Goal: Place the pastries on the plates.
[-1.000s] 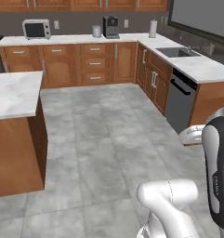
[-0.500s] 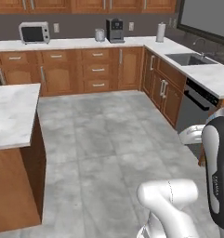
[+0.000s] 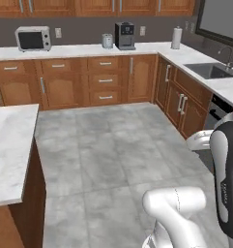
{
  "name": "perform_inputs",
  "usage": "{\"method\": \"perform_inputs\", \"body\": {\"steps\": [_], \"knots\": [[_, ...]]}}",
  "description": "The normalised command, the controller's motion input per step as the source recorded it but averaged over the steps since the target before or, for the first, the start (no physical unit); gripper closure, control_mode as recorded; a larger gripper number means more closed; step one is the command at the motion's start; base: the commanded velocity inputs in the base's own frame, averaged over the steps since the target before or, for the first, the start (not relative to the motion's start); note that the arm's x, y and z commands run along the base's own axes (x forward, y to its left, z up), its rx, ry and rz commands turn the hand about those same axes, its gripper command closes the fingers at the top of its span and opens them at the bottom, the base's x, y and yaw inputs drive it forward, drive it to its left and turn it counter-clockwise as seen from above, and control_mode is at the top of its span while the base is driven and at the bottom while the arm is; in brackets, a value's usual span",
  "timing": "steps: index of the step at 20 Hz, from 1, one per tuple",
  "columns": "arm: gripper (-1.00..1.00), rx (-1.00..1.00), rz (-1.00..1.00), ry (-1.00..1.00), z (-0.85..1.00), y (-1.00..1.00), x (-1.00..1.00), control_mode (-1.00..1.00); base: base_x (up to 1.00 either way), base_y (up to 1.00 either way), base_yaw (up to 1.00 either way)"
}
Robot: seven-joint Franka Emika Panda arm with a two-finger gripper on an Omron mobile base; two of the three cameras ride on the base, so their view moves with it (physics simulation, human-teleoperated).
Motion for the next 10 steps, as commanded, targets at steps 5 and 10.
{"method": "perform_inputs", "body": {"steps": [5, 10], "knots": [[-1.00, 0.00, 0.00, 0.00, 0.00, 0.00, 0.00, 1.00, 1.00, 0.00, 0.00], [-1.00, 0.00, 0.00, 0.00, 0.00, 0.00, 0.00, 1.00, 1.00, 0.00, 0.00]]}}
